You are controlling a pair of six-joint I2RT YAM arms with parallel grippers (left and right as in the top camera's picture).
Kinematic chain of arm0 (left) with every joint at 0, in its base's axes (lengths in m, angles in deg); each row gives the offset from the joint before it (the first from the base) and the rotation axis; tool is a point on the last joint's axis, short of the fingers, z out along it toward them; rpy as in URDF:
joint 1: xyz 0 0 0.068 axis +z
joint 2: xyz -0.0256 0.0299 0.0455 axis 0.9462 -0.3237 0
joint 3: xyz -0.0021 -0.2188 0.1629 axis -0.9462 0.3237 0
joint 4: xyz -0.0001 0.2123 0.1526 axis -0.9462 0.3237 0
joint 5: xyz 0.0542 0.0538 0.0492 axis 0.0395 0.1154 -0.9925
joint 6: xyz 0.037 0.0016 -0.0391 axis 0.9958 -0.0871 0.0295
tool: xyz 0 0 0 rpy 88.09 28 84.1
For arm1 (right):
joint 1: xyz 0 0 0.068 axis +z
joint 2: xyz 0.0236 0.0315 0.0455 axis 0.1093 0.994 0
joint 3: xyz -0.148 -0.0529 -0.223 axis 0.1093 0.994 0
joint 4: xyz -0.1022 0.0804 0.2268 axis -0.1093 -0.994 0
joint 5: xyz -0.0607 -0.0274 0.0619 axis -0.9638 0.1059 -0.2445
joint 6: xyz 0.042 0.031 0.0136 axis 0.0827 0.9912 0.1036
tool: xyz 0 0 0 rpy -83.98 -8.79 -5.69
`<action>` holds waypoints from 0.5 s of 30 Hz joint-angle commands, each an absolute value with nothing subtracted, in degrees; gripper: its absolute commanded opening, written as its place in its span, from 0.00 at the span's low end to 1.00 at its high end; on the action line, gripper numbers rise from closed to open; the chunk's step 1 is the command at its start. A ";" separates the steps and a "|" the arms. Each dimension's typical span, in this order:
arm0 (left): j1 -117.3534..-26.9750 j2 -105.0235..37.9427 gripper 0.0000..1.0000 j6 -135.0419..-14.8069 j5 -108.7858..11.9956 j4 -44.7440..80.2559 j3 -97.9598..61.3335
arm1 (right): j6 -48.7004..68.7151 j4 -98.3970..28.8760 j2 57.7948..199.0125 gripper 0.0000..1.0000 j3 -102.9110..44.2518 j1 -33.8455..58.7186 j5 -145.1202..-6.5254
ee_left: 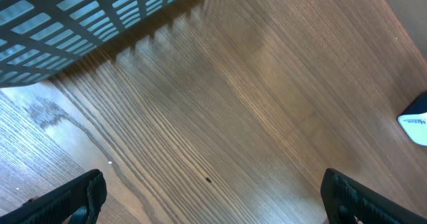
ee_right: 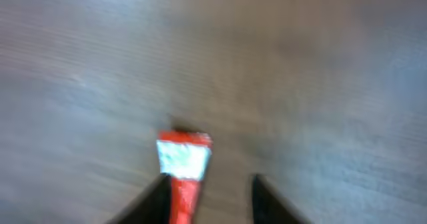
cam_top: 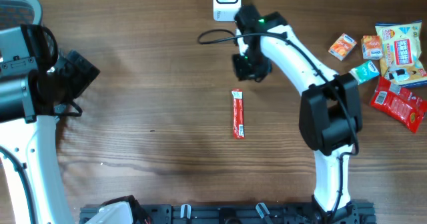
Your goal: Scan the item barcode
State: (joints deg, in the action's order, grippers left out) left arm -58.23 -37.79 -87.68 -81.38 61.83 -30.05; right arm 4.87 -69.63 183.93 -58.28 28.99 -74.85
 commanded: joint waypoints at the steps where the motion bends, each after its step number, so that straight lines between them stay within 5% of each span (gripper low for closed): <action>1: -57.92 -37.64 1.00 -88.49 -82.32 61.85 -30.49 | 3.67 -69.96 182.36 1.00 -54.24 29.23 -70.61; 15: -57.92 -37.64 1.00 -88.49 -82.32 61.83 -30.49 | -0.72 -57.81 182.36 1.00 -42.35 26.41 -49.04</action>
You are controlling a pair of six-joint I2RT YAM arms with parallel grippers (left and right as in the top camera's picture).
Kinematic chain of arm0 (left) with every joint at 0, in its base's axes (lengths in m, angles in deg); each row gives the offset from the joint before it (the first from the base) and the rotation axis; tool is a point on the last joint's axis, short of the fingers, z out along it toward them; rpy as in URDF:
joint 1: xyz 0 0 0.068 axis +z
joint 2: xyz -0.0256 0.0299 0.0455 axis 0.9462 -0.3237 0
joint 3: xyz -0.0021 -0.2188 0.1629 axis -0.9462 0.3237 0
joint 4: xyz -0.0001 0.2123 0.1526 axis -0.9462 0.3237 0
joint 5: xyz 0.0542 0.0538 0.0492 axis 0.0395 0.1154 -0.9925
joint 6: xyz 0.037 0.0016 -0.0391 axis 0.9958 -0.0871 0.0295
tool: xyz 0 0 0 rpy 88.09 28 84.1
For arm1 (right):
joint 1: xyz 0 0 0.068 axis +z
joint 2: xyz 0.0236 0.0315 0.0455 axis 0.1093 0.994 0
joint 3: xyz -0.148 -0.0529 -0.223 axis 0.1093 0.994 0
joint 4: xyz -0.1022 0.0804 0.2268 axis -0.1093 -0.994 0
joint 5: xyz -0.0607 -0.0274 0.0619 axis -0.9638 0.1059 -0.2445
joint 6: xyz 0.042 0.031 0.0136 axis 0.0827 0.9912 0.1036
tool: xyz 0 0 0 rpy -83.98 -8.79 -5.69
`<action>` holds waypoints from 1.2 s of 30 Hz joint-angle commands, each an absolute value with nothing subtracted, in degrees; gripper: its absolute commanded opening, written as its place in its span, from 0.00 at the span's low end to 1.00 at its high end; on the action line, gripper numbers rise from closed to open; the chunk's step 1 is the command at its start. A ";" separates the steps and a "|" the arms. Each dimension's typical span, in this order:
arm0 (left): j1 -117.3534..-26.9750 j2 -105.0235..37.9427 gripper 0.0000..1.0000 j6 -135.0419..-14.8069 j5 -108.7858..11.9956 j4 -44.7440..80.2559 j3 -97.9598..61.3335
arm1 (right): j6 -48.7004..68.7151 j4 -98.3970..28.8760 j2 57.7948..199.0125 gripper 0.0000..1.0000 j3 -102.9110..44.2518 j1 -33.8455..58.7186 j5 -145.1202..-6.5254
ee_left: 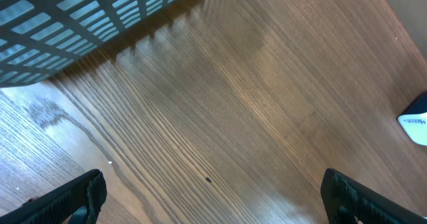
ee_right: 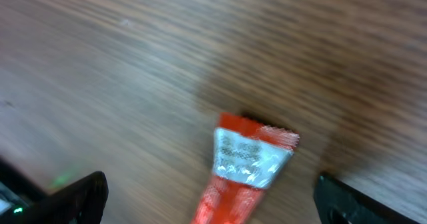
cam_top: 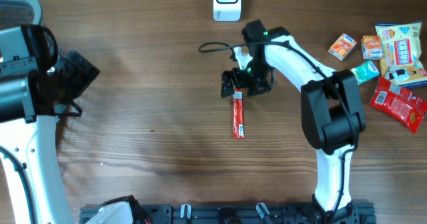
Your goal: Scan the item barcode
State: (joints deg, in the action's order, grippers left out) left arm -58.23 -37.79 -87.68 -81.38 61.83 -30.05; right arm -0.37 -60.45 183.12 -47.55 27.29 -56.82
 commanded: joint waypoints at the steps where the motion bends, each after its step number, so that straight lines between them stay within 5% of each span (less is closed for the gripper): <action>1: -57.92 -37.64 1.00 -88.49 -82.32 61.83 -30.49 | -0.72 -56.28 182.36 1.00 -40.60 25.82 -46.76; 4: -57.92 -37.64 1.00 -88.49 -82.32 61.83 -30.49 | -0.66 -52.98 182.36 0.99 -36.47 23.97 -41.69; 12: -57.92 -37.64 1.00 -88.49 -82.32 61.83 -30.49 | 2.86 -49.92 182.36 0.72 -29.67 22.55 -41.06; 21: -57.92 -37.64 1.00 -88.49 -82.32 61.85 -30.49 | 14.38 -48.41 182.36 0.58 -27.57 23.99 -57.06; 28: -57.92 -37.64 1.00 -88.49 -82.32 61.85 -30.49 | 14.38 -47.03 182.36 0.18 -27.55 24.23 -57.15; 30: -57.92 -37.64 1.00 -88.49 -82.32 61.83 -30.49 | 15.12 -47.01 182.36 0.17 -27.55 25.08 -57.36; 36: -57.92 -37.64 1.00 -88.49 -82.32 61.85 -30.49 | 15.62 -46.99 182.36 0.37 -27.55 28.56 -57.54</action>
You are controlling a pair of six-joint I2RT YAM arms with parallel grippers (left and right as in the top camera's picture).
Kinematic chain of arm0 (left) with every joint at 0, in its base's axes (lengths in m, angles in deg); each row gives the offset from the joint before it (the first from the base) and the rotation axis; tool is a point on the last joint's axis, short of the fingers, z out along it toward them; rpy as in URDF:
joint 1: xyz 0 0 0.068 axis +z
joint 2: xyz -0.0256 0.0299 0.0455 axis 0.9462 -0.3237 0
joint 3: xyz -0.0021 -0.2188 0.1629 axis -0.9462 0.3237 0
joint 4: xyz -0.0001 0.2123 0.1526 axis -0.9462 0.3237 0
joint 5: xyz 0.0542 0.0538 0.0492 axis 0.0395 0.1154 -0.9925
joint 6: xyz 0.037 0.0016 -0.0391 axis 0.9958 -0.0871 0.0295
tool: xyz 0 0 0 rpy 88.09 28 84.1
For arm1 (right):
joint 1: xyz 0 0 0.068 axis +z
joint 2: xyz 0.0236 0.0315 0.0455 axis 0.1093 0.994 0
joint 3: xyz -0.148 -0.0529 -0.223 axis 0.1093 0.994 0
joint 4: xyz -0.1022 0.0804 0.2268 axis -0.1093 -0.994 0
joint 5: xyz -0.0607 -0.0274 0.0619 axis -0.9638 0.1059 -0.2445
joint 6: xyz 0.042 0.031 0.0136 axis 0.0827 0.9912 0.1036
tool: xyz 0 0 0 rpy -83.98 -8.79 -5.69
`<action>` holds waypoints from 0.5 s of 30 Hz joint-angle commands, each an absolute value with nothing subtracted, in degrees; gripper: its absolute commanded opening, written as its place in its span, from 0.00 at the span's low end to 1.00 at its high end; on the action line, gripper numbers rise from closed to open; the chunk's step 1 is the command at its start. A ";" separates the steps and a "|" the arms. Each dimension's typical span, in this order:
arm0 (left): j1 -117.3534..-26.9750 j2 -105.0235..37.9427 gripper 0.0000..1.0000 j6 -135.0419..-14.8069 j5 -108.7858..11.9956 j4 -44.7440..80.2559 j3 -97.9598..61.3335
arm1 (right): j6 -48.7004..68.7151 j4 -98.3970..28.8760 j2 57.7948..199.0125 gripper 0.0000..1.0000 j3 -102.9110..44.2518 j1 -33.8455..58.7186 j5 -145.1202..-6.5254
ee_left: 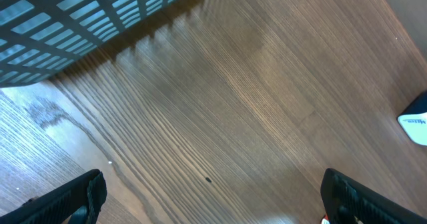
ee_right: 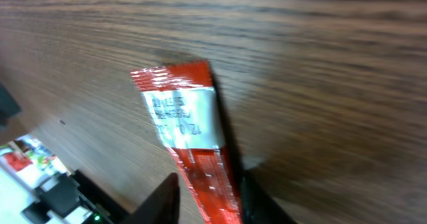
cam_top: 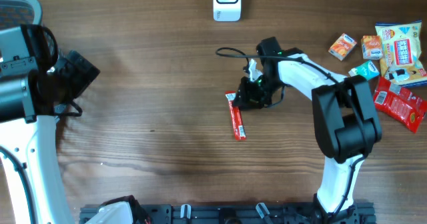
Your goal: Scan the item barcode
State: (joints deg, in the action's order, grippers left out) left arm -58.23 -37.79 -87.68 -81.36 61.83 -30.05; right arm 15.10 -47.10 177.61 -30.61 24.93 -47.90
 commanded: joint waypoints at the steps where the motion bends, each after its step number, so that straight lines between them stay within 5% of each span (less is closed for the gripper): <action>1: -57.92 -37.64 1.00 -88.49 -82.32 61.83 -30.49 | 15.67 -46.97 182.36 0.38 -27.55 28.99 -57.50; 9: -57.92 -37.64 1.00 -88.49 -82.32 61.85 -30.49 | 15.54 -48.72 182.36 0.47 -27.55 29.54 -58.20; 12: -57.92 -37.64 1.00 -88.49 -82.32 61.83 -30.49 | 13.22 -49.35 182.36 0.65 -27.85 30.20 -60.67; 15: -57.92 -37.64 1.00 -88.49 -82.32 61.83 -30.49 | 9.18 -52.04 182.36 0.71 -29.62 31.11 -64.71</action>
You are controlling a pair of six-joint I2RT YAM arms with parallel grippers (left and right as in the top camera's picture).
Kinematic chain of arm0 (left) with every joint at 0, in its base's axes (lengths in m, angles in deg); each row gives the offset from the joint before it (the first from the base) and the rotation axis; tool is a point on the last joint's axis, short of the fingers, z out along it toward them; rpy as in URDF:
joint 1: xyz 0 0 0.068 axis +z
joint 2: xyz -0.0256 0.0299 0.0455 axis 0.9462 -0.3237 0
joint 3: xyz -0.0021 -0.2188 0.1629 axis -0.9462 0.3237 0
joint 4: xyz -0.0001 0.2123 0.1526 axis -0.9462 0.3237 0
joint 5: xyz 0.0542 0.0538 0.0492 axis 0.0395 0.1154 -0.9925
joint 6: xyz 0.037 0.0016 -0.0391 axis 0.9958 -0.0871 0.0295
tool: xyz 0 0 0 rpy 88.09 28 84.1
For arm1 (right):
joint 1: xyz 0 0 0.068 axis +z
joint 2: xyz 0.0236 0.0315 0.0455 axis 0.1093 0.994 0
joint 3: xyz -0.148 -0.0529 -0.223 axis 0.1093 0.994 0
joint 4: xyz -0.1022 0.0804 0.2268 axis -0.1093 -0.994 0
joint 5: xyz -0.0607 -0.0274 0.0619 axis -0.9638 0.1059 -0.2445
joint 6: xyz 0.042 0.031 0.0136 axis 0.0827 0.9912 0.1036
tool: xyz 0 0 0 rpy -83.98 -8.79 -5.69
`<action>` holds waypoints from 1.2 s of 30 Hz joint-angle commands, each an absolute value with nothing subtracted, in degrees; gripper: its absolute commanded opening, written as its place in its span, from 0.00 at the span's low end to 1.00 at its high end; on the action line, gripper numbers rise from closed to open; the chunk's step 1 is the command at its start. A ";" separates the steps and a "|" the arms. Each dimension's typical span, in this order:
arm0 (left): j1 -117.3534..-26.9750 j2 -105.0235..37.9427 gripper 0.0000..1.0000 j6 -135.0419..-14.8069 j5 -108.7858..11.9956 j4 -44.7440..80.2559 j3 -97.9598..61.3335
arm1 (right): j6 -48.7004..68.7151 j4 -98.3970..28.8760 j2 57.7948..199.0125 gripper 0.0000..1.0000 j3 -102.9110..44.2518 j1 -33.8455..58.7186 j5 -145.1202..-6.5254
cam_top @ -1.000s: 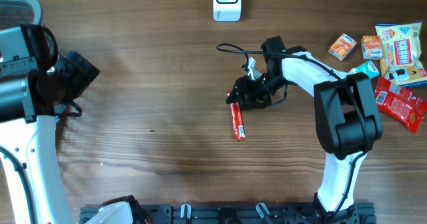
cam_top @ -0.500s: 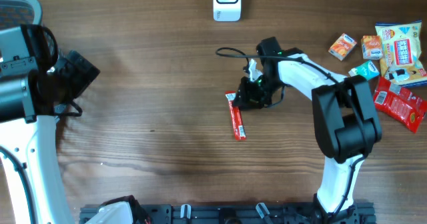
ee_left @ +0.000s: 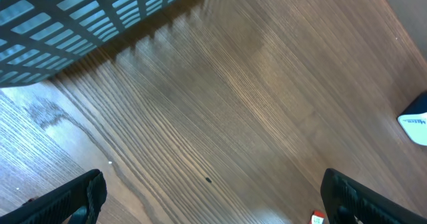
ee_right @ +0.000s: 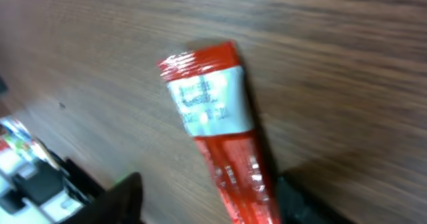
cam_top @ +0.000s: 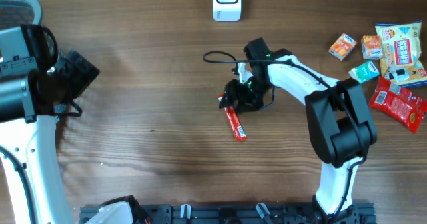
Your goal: Scan the item barcode
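Note:
The item is a thin red stick packet [cam_top: 234, 122] with a white printed label [ee_right: 209, 105] near its upper end. It lies tilted on the wooden table, and its tip shows in the left wrist view [ee_left: 318, 217]. My right gripper [cam_top: 233, 99] is low over the packet's upper end. Its fingers [ee_right: 127, 196] are open and straddle the red body, with the right one close against it. The white scanner [cam_top: 227, 1] stands at the far table edge. My left gripper [ee_left: 213, 199] hangs open over bare wood at the far left.
Several snack packets [cam_top: 393, 57] lie at the right edge of the table. A blue-grey mesh basket [ee_left: 67, 17] is near the left arm [cam_top: 67, 74]. A black cable [cam_top: 217, 56] loops off the right wrist.
The packet's upper end has swung left, so the packet now lies tilted. My right gripper has shifted left with it, and its fingers stand wider apart. The left arm has not moved.
My right gripper was first near the scanner, above the upright-lying packet. It then stood open over the packet's upper end, and later had its fingers narrow around it. Now the packet is turned askew between open fingers. The left arm has stayed still throughout.

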State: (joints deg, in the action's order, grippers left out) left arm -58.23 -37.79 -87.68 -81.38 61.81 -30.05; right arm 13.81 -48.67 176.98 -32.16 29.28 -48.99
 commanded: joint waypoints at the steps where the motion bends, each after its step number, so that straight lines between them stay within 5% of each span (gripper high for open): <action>1: -57.92 -37.64 1.00 -88.49 -82.32 61.85 -30.49 | 9.05 -53.57 182.36 0.72 -30.48 31.59 -68.07; 12: -57.92 -37.64 1.00 -88.49 -82.32 61.85 -30.49 | 8.67 -55.78 182.36 0.68 -32.12 42.50 -89.60; 16: -57.92 -37.64 1.00 -88.49 -82.32 61.83 -30.49 | 8.72 -52.69 182.55 0.52 -31.83 44.18 -91.79; 20: -57.92 -37.64 1.00 -88.49 -82.32 61.85 -30.49 | 9.90 -52.15 182.55 0.04 -31.85 43.51 -91.59; 31: -57.92 -37.64 1.00 -88.49 -82.32 61.83 -30.49 | 10.07 -59.34 182.07 0.04 -38.89 42.76 -81.60; 36: -57.92 -37.64 1.00 -88.49 -82.32 61.85 -30.49 | 0.54 -61.33 181.70 0.04 -45.32 40.07 -59.38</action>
State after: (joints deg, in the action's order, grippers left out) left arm -58.23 -37.79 -87.68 -81.36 61.83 -30.05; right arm 7.65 -61.50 179.82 -41.84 42.09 -77.87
